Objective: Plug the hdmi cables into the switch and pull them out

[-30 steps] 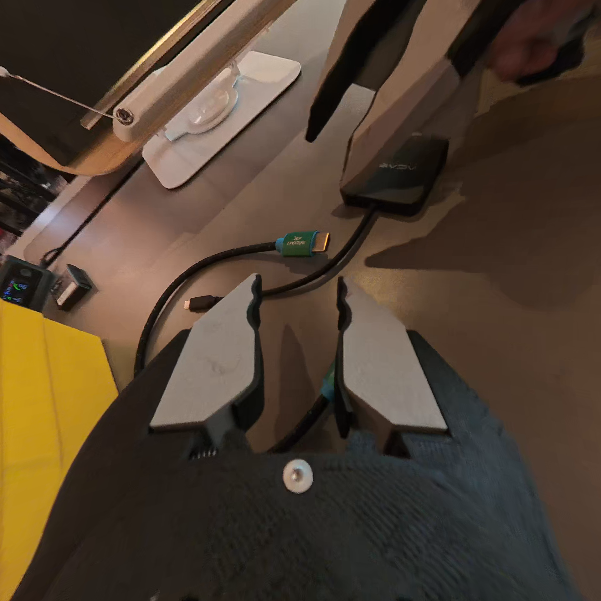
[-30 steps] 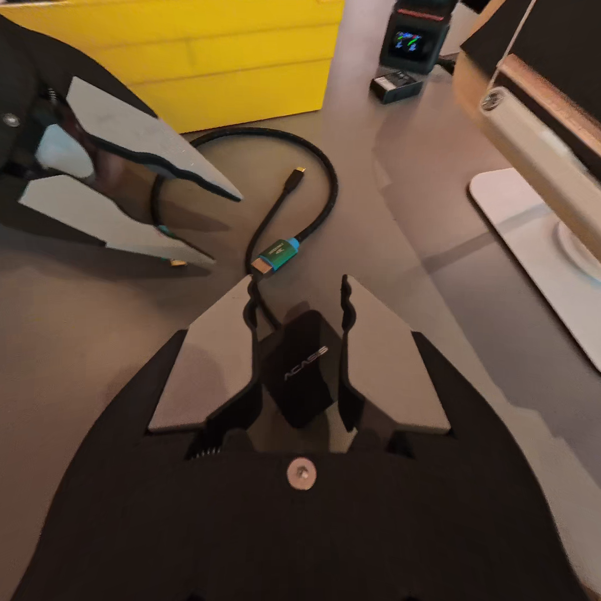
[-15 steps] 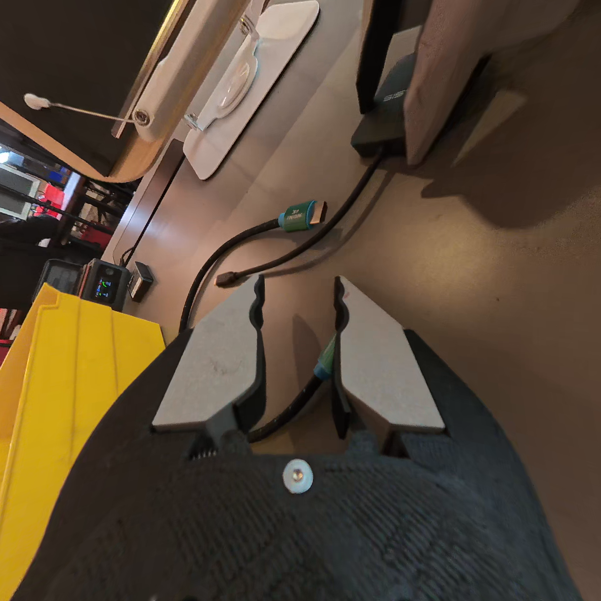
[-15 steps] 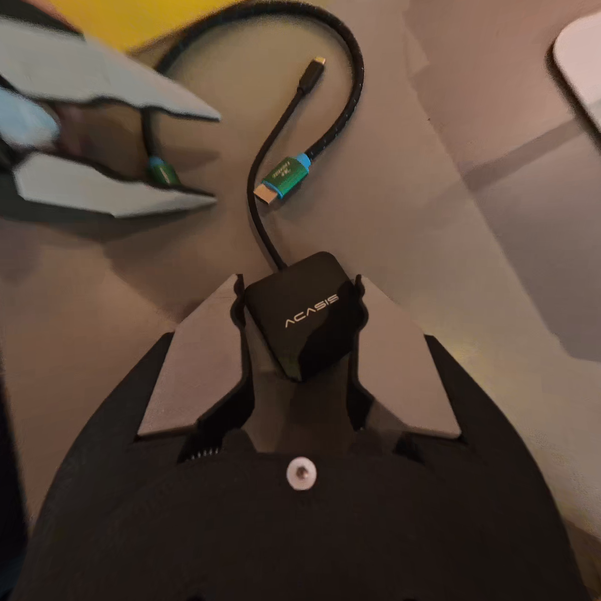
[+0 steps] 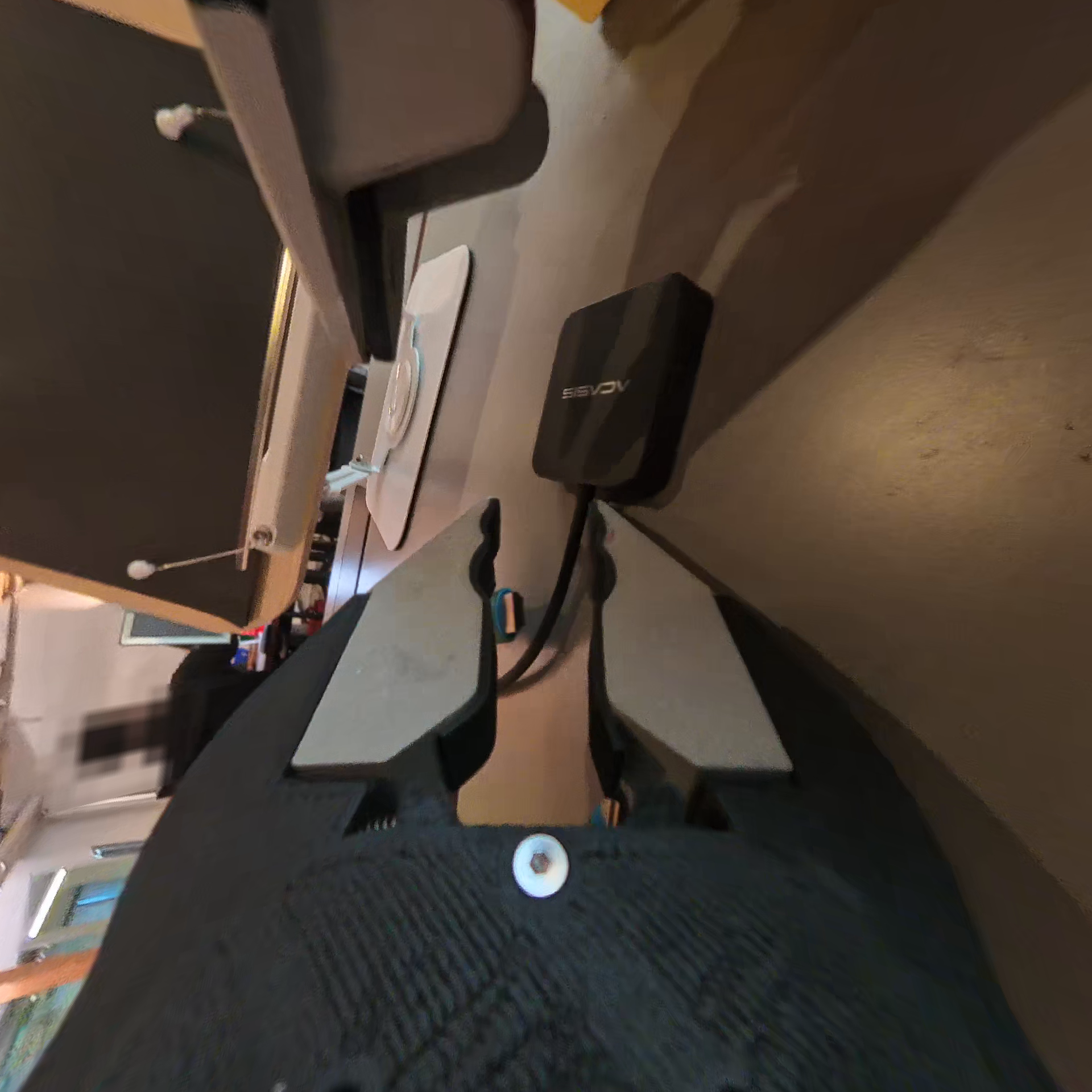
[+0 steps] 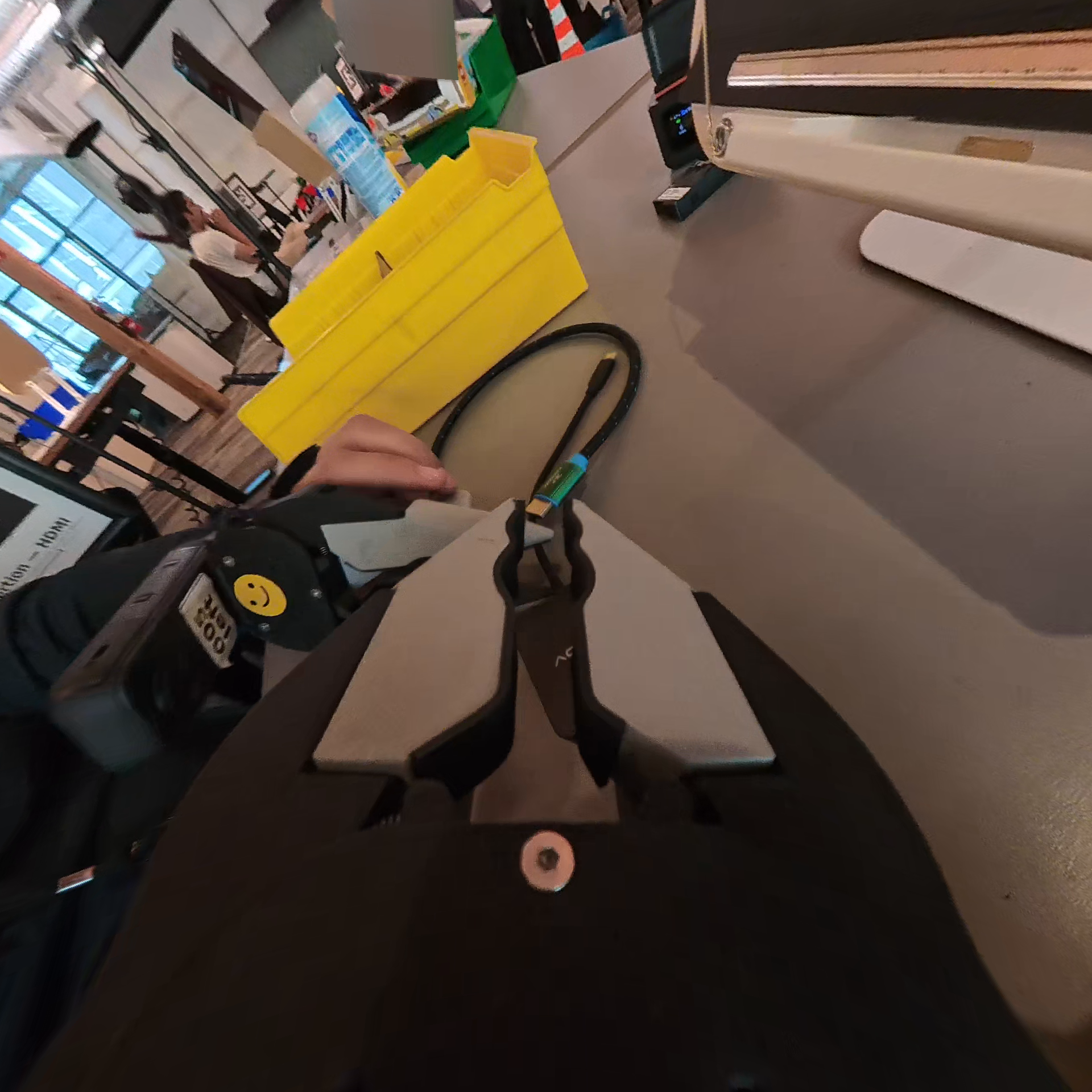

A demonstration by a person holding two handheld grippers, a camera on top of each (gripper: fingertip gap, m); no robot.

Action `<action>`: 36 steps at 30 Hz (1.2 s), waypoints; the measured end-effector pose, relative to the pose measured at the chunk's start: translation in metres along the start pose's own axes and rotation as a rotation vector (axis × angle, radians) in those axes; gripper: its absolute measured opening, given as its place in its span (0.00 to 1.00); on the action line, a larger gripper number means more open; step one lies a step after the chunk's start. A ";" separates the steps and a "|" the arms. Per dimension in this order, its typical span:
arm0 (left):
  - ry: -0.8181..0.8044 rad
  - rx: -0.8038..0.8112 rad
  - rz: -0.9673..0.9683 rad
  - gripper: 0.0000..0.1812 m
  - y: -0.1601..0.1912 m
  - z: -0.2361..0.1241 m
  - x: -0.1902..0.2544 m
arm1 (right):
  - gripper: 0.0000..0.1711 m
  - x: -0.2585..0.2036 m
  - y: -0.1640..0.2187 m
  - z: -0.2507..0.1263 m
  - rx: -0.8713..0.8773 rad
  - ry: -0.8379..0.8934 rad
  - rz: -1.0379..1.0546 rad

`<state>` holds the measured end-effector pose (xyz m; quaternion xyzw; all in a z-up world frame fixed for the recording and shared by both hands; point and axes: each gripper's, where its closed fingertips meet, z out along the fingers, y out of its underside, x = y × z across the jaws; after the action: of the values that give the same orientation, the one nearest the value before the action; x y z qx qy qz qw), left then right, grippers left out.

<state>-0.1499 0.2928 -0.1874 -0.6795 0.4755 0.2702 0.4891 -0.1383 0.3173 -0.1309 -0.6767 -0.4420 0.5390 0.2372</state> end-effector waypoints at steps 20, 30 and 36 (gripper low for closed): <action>-0.007 -0.016 -0.326 0.09 0.048 -0.018 -0.034 | 0.50 0.026 0.060 0.024 -0.403 0.239 -0.485; 0.106 0.079 -0.213 0.17 0.030 -0.026 -0.011 | 0.37 0.018 0.069 0.031 -0.456 0.176 -0.498; 0.008 0.037 -0.065 0.16 0.028 -0.018 -0.009 | 0.38 0.003 0.063 0.031 -0.405 0.003 -0.208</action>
<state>-0.1810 0.2777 -0.1844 -0.6865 0.4600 0.2426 0.5082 -0.1452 0.2833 -0.1921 -0.6621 -0.6082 0.4108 0.1514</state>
